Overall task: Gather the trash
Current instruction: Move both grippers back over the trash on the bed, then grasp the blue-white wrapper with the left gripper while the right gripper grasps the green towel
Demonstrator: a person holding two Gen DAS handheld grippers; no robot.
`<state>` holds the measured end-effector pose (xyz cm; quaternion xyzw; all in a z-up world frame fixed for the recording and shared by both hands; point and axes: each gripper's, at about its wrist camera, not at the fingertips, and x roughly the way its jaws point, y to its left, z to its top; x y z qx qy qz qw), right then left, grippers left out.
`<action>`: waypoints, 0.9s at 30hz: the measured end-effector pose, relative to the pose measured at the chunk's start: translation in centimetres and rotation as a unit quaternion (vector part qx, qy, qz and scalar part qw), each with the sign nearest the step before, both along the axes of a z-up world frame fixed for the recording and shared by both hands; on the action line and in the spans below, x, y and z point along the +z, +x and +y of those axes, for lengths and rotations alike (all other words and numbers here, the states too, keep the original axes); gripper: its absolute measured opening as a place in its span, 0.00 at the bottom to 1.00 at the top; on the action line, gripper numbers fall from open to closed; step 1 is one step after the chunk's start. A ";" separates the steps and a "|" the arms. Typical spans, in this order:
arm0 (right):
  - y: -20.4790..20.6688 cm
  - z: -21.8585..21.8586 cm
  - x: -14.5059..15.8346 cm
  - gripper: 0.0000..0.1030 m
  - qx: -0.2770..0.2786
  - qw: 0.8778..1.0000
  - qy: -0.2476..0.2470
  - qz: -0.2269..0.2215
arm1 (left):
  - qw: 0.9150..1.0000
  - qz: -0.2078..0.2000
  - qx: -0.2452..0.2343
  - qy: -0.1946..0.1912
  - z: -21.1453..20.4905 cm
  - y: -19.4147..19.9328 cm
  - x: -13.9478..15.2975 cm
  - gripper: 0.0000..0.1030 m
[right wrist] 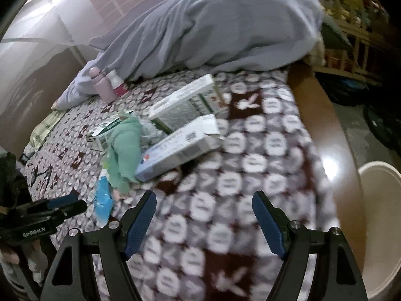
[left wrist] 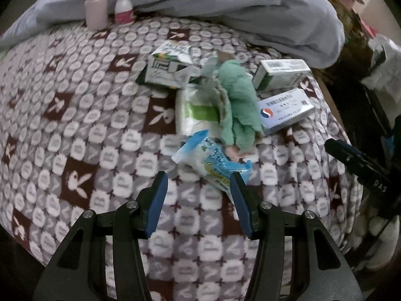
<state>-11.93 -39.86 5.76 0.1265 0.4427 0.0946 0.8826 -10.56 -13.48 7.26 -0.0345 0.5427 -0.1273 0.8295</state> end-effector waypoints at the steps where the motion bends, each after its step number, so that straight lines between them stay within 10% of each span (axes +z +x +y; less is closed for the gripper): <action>1: 0.2 0.3 0.0 0.74 0.002 1.000 -0.002 0.001 | 1.000 0.002 0.004 -0.008 0.1 0.0 -0.1 0.48; 18: 3.7 5.5 1.1 0.75 0.061 0.998 0.005 -0.017 | 0.992 0.032 0.033 -0.114 -0.8 3.0 -3.5 0.50; 27: 5.9 8.1 0.8 0.74 0.090 0.996 0.007 -0.015 | 0.991 0.031 -0.001 -0.127 0.5 2.6 -2.5 0.31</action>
